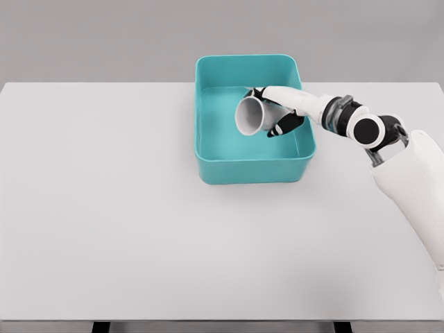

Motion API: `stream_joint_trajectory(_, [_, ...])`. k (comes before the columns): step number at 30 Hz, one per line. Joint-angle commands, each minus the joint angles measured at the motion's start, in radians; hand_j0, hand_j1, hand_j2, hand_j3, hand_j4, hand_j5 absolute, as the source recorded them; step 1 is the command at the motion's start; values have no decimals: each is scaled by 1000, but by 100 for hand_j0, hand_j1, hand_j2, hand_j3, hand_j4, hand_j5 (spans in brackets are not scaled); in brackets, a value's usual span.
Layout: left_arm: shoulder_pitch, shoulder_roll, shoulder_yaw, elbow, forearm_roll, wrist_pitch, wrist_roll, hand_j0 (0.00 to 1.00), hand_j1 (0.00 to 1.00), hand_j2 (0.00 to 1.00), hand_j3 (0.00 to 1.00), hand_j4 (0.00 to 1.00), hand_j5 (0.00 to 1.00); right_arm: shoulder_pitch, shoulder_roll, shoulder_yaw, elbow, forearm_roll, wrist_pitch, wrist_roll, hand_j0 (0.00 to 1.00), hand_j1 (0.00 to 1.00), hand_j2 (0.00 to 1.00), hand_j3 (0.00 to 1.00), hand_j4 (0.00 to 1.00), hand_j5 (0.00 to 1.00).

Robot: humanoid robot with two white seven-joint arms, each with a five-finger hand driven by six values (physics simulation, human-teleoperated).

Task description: Put the paper cup into the basket with your right arm

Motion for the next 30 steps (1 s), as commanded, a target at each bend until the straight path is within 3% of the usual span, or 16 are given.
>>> stream_joint_trajectory(1, [0, 0, -1, 0, 0, 0, 0, 100, 100, 100, 100, 100, 100, 0, 0, 2, -2, -2, 16, 0, 96, 96, 96, 96, 96, 96])
stream_joint_trajectory(12, [0, 0, 0, 0, 0, 0, 0, 100, 100, 100, 100, 100, 100, -29, -10, -12, -43, -9, 42, 0, 98, 98, 98, 98, 98, 98])
stream_joint_trajectory(15, [0, 0, 0, 0, 0, 0, 0, 100, 100, 100, 100, 100, 100, -12, -35, -105, -100, -68, 50, 0, 99, 99, 99, 99, 99, 99])
stream_joint_trajectory(20, [0, 0, 0, 0, 0, 0, 0, 100, 100, 100, 100, 100, 100, 94, -184, -242, -255, -335, 41, 0, 99, 99, 99, 99, 99, 99])
stream_joint_trajectory(24, [0, 0, -1, 0, 0, 0, 0, 100, 100, 100, 100, 100, 100, 216, -259, -378, -379, -484, 38, 0, 99, 99, 99, 99, 99, 99])
stream_joint_trajectory(30, [0, 0, -1, 0, 0, 0, 0, 100, 100, 100, 100, 100, 100, 429, -288, -505, -413, -526, -16, 0, 100, 100, 100, 100, 100, 100])
